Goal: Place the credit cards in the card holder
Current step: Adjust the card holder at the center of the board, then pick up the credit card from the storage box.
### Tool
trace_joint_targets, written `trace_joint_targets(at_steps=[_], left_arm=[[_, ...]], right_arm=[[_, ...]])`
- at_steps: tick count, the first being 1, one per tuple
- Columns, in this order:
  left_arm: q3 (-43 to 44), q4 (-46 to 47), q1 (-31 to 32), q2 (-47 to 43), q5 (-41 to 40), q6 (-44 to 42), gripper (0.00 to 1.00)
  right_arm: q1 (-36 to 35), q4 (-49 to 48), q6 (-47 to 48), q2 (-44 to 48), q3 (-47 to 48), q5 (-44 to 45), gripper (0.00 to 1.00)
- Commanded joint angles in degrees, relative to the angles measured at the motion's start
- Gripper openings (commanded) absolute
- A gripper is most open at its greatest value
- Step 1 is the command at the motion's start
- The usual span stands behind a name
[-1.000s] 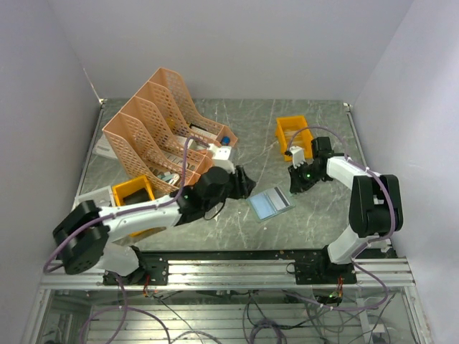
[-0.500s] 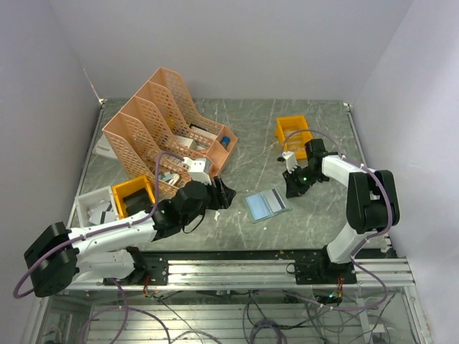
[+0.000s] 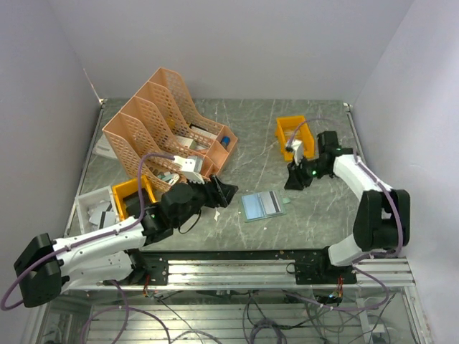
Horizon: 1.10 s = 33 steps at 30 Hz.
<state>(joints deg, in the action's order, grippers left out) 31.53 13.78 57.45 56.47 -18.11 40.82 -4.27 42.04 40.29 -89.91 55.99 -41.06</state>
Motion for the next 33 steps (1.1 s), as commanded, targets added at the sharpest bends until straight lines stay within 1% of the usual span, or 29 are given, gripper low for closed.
trace_joint_targets(at_steps=[1,3,4,6,7,8,9,10,11,12,14,15,16,17,18,20,22,24,28,33], left_arm=[[-2.68,10.76,-0.43,-3.42,1.24,-0.30,0.89],[-1.64,8.57,-0.73,-4.84,0.65,-1.00,0.99],[-0.61,6.49,-0.88,-5.32,0.40,-1.72,0.99],[2.60,0.92,-1.46,-5.74,0.36,-3.75,0.99],[4.48,-2.54,-1.80,-5.63,0.39,-5.02,0.99],[6.96,-6.30,-2.17,-5.32,0.36,-6.42,0.99],[10.57,-11.80,-2.55,-4.83,-0.02,-7.77,0.99],[13.16,-15.92,-2.75,-4.19,-0.64,-9.22,0.99],[16.04,-19.94,-3.00,-3.52,-1.44,-10.83,0.99],[18.71,-23.79,-3.26,-2.84,-2.11,-13.10,0.99],[23.57,-30.70,-3.75,-1.48,-3.73,-16.57,0.99],[25.46,-33.39,-3.85,-0.76,-4.72,-18.25,0.99],[27.19,-35.92,-4.05,-0.27,-5.55,-20.03,0.99],[28.52,-38.13,-4.43,0.08,-6.17,-21.54,0.99],[29.67,-39.83,-4.67,0.27,-6.87,-22.87,0.99],[30.77,-42.23,-5.07,0.35,-8.08,-24.92,0.99],[30.59,-43.51,-5.44,-0.21,-8.90,-25.99,0.99],[28.62,-43.00,-5.63,-1.38,-8.72,-25.94,0.99],[23.46,-40.26,-5.92,-4.73,-7.23,-23.43,0.99],[18.98,-38.53,-5.99,-7.95,-8.12,-20.49,0.99]], right_arm=[[4.22,0.29,4.50,6.28,7.90,-7.44,0.37],[6.84,0.80,6.72,6.39,12.75,-9.48,0.43],[8.77,1.51,8.50,5.94,15.41,-10.98,0.50],[11.05,0.33,10.31,4.55,19.65,-13.11,0.66],[11.56,-0.78,12.35,3.66,20.62,-14.16,0.78],[11.67,-1.01,16.79,2.88,21.00,-15.10,0.83],[11.66,1.73,28.13,1.42,21.39,-15.87,0.88],[11.61,3.89,35.75,0.45,21.78,-15.94,0.93],[11.57,4.20,39.65,-0.65,22.37,-15.67,0.97],[11.57,3.23,41.02,-2.01,23.41,-15.12,0.99],[11.48,2.58,43.70,-5.87,27.33,-13.00,1.00],[11.29,4.67,47.15,-8.81,30.22,-11.10,1.00],[10.92,8.10,51.49,-12.03,34.23,-8.45,1.00],[10.06,12.59,55.69,-16.01,38.23,-5.52,0.98],[9.40,16.19,57.91,-19.93,42.99,-2.61,0.95],[8.21,22.63,60.22,-28.18,52.74,1.91,0.88],[7.37,27.91,60.86,-35.60,62.22,4.37,0.83],[6.53,29.53,59.92,-41.55,69.39,6.95,0.80],[4.75,28.39,59.78,-46.81,73.66,11.74,0.76],[3.38,30.18,62.50,-49.60,74.57,15.74,0.73]])
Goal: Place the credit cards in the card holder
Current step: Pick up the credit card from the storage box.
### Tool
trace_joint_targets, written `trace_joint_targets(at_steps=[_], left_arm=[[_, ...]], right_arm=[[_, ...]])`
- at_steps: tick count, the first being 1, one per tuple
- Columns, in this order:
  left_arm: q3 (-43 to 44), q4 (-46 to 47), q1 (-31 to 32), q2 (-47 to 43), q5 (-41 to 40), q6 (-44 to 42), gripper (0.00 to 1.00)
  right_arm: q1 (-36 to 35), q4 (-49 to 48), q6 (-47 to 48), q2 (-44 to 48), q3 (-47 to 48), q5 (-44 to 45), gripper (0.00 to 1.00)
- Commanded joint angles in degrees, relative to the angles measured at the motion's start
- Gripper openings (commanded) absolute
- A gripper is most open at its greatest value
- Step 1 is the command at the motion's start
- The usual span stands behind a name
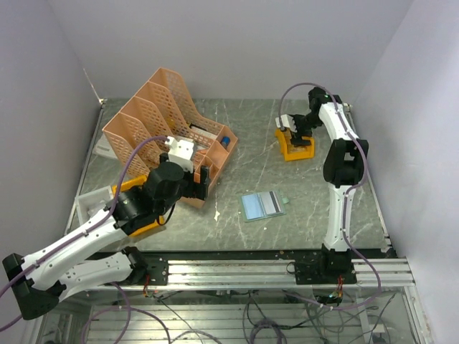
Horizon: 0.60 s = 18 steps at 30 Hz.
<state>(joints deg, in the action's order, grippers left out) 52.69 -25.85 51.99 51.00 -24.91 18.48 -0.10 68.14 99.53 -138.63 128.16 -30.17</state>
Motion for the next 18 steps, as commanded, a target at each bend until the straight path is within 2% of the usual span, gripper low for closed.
trace_joint_targets(at_steps=[1,11,18], left_arm=[[-2.89,1.41,-0.54,-3.01,-1.51,2.23,0.99],[-4.88,1.86,-0.51,-4.47,-1.40,4.24,0.99],[-5.16,2.50,-0.51,-4.38,-0.69,4.46,0.99]], right_arm=[[-1.09,4.23,3.16,-1.34,2.44,5.77,0.73],[-2.19,3.21,0.59,-3.27,-1.45,8.74,0.72],[-3.31,-1.54,-1.00,4.84,-15.00,7.40,0.75]])
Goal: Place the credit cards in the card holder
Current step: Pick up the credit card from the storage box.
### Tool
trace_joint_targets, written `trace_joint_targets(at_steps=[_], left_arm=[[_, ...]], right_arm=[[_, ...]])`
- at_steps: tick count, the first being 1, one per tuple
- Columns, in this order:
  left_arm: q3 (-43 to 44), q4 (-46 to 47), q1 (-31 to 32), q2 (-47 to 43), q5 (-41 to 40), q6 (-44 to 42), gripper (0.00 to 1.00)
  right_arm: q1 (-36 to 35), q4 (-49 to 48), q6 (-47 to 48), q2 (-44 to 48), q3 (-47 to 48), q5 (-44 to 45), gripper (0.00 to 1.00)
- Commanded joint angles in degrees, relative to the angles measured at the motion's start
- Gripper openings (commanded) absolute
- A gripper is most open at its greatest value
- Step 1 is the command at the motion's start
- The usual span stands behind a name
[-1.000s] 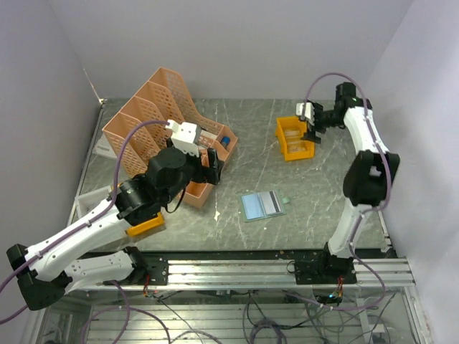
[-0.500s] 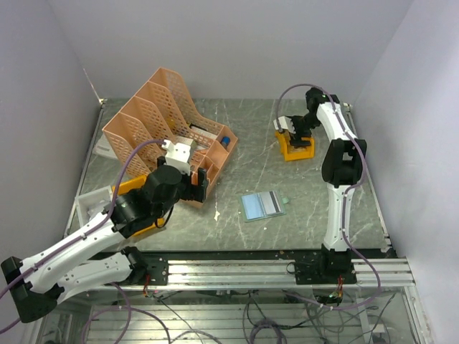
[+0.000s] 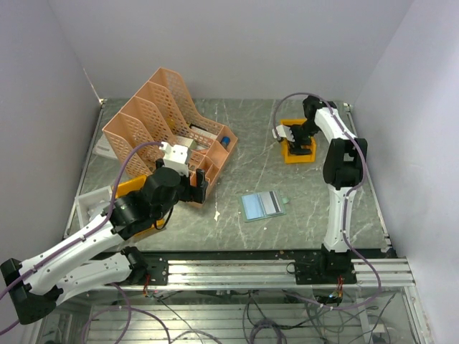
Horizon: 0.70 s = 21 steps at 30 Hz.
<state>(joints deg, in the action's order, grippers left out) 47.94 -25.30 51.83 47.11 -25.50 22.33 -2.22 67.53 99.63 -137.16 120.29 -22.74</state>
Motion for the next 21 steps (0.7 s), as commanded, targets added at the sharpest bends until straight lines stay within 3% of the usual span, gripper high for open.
trace_joint_targets(at_steps=[1,9,13,17,21], left_arm=[[-0.40,2.07,-0.36,-0.40,0.03,0.61,0.99],[-0.44,2.58,-0.35,-0.65,1.35,0.86,1.00],[-1.54,4.28,-0.34,-0.86,2.79,1.52,1.00],[-2.43,6.37,-0.37,-0.09,4.32,2.22,1.00],[-2.44,7.42,-0.41,0.76,5.47,2.66,0.99]], right_arm=[[-1.60,-1.33,-1.25,4.49,-8.87,-0.25,0.75],[-2.27,-1.72,-8.00,8.51,-15.60,-4.25,0.70],[-2.31,-9.00,-14.40,12.79,-22.44,-2.02,0.67],[-0.80,-7.98,-15.63,11.48,-20.34,-0.32,0.68],[-0.39,-4.05,-13.16,10.01,-18.65,-1.16,0.61]])
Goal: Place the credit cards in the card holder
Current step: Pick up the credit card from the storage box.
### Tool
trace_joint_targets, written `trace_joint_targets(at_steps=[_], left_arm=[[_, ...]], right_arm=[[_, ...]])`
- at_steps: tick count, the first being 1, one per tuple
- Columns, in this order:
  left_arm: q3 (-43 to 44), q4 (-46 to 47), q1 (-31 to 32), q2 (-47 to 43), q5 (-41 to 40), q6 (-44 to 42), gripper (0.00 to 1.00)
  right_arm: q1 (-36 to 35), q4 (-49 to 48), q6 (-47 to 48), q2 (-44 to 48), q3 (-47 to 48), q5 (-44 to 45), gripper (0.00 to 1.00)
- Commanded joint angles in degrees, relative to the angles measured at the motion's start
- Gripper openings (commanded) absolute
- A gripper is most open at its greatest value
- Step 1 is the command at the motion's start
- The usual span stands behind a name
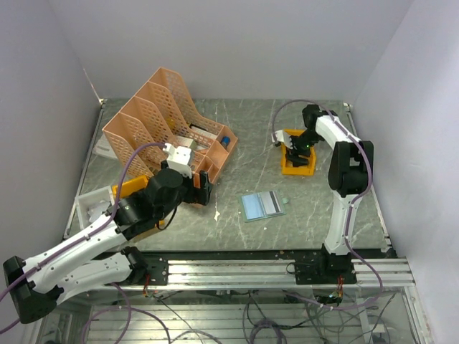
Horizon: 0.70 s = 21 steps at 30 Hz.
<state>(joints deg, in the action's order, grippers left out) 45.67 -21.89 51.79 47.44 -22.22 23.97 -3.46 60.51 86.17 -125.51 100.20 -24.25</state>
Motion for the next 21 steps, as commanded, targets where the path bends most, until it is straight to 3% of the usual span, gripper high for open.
trace_joint_targets(at_steps=[1,6,16,21], left_arm=[[-0.20,4.12,-0.32,0.50,2.26,1.15,0.99],[-0.77,4.48,-0.38,0.37,2.27,1.45,0.99],[-0.75,4.31,-0.32,0.03,2.49,1.77,0.98],[-1.02,4.31,-0.33,-0.23,2.44,1.94,0.98]], right_arm=[[0.83,3.52,0.76,-1.41,1.33,-0.34,0.60],[0.81,6.29,1.83,-0.72,1.97,-1.86,0.53],[0.90,10.35,0.43,-1.62,4.42,-3.23,0.27],[1.11,12.60,0.10,-1.29,5.72,-4.70,0.21]])
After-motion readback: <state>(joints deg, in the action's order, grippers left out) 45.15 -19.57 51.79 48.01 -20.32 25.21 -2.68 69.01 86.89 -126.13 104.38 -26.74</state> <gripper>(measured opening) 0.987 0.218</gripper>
